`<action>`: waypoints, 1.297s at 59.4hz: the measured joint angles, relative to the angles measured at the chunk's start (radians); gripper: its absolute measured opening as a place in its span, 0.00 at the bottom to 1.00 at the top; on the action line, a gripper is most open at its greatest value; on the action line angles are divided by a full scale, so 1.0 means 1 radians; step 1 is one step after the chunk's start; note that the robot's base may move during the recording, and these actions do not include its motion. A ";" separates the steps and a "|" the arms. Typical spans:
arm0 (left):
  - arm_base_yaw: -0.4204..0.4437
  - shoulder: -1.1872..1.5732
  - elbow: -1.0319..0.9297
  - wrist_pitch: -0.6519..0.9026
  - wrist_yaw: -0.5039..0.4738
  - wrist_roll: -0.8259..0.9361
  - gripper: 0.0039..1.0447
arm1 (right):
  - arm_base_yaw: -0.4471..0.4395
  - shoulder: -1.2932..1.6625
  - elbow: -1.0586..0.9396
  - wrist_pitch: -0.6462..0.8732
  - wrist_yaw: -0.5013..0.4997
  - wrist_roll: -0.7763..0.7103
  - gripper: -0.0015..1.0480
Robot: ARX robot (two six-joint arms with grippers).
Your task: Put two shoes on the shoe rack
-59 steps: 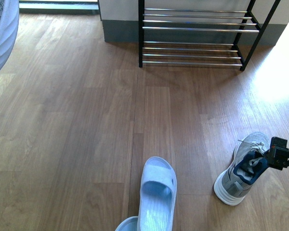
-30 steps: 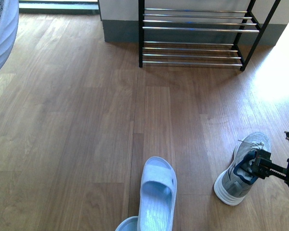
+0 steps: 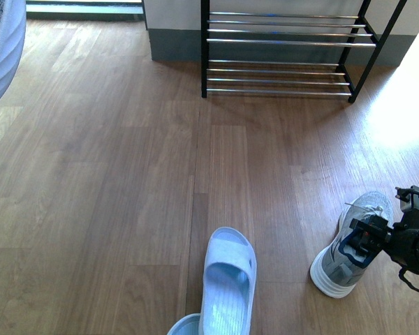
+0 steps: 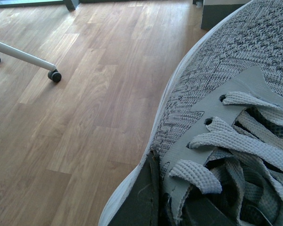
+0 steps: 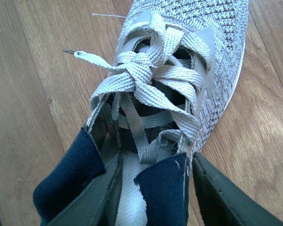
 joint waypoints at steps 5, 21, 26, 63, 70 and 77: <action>0.000 0.000 0.000 0.000 0.000 0.000 0.01 | 0.004 0.011 0.010 -0.003 0.009 -0.005 0.27; 0.000 0.000 0.000 0.000 0.000 0.000 0.01 | 0.003 0.006 0.005 -0.011 0.030 -0.023 0.01; 0.000 0.000 0.000 0.000 0.000 0.000 0.01 | -0.004 -0.039 -0.034 -0.015 0.014 -0.060 0.01; 0.000 0.000 0.000 0.000 0.000 0.000 0.01 | -0.095 -0.861 -0.564 -0.011 -0.164 -0.795 0.01; 0.000 0.000 0.000 0.000 0.000 0.000 0.01 | -0.124 -1.257 -0.705 -0.181 -0.272 -0.904 0.01; 0.000 0.000 0.000 0.000 0.000 0.000 0.01 | -0.102 -1.714 -0.790 -0.465 -0.327 -0.919 0.01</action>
